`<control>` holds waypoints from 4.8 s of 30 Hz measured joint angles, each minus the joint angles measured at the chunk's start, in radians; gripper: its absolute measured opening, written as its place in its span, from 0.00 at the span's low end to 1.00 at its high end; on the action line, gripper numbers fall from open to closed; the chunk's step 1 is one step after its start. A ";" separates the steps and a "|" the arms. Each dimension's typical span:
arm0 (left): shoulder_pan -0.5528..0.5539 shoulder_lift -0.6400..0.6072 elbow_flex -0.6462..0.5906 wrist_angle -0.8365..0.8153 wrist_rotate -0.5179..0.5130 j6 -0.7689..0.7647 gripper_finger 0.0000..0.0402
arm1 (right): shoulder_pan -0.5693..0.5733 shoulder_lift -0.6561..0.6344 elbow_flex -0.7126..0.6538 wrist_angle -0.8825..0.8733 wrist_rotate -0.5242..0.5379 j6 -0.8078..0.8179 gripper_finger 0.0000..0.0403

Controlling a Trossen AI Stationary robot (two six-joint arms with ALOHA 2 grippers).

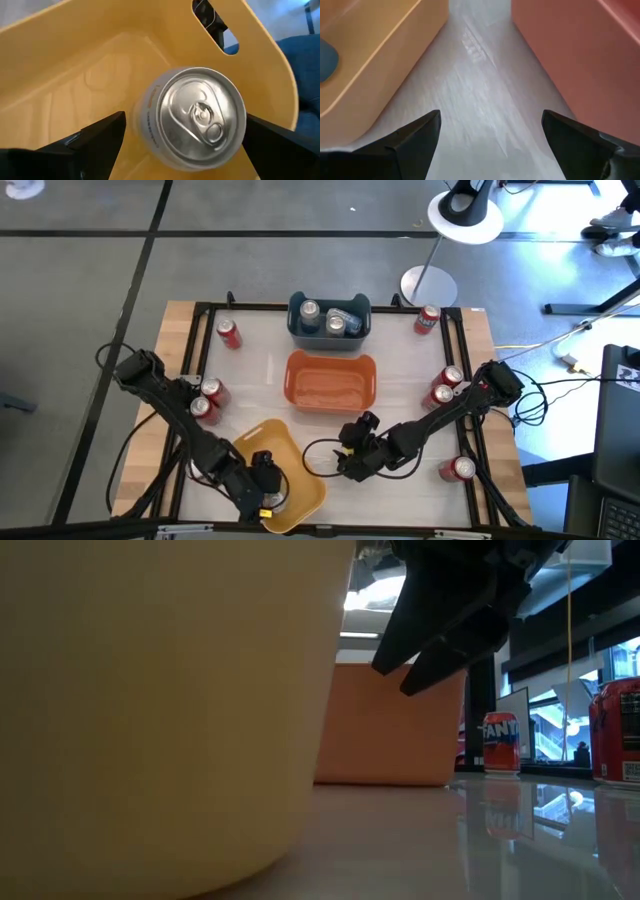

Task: Sort soda cans
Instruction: Put the blue soda can from the yellow bin into the dark yellow bin, then put the top left orange soda can into the yellow bin

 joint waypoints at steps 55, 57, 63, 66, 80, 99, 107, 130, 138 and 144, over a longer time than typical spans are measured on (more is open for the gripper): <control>1.201 -0.194 0.120 -0.061 -0.048 0.768 0.74 | -0.291 -0.116 0.002 -0.194 -0.003 -0.462 0.86; 1.230 -0.172 0.092 -0.037 -0.009 0.754 0.74 | -0.308 -0.116 0.002 -0.193 -0.004 -0.495 0.86; 1.265 -0.106 0.020 0.068 0.011 0.737 0.74 | -0.347 -0.116 0.002 -0.179 -0.021 -0.547 0.86; 1.267 -0.060 -0.002 0.074 0.010 0.715 0.75 | -0.350 -0.116 0.002 -0.177 -0.045 -0.548 0.86; 1.263 0.073 -0.009 0.133 0.068 0.644 0.75 | -0.348 -0.116 0.001 -0.169 -0.052 -0.566 0.86; 1.264 0.062 -0.001 0.110 0.065 0.640 0.83 | -0.347 -0.116 0.001 -0.164 -0.052 -0.562 0.86; 1.264 0.044 0.009 0.080 0.066 0.632 0.83 | -0.347 -0.116 0.001 -0.164 -0.052 -0.562 0.86; 1.263 0.009 0.081 -0.008 0.051 0.643 0.83 | -0.347 -0.116 0.001 -0.164 -0.053 -0.565 0.86; 1.264 -0.119 0.179 -0.178 0.047 0.667 0.83 | -0.347 -0.115 0.001 -0.166 -0.053 -0.565 0.86; 1.266 -0.272 0.205 -0.390 0.047 0.633 0.83 | -0.347 -0.115 0.001 -0.198 -0.053 -0.563 0.86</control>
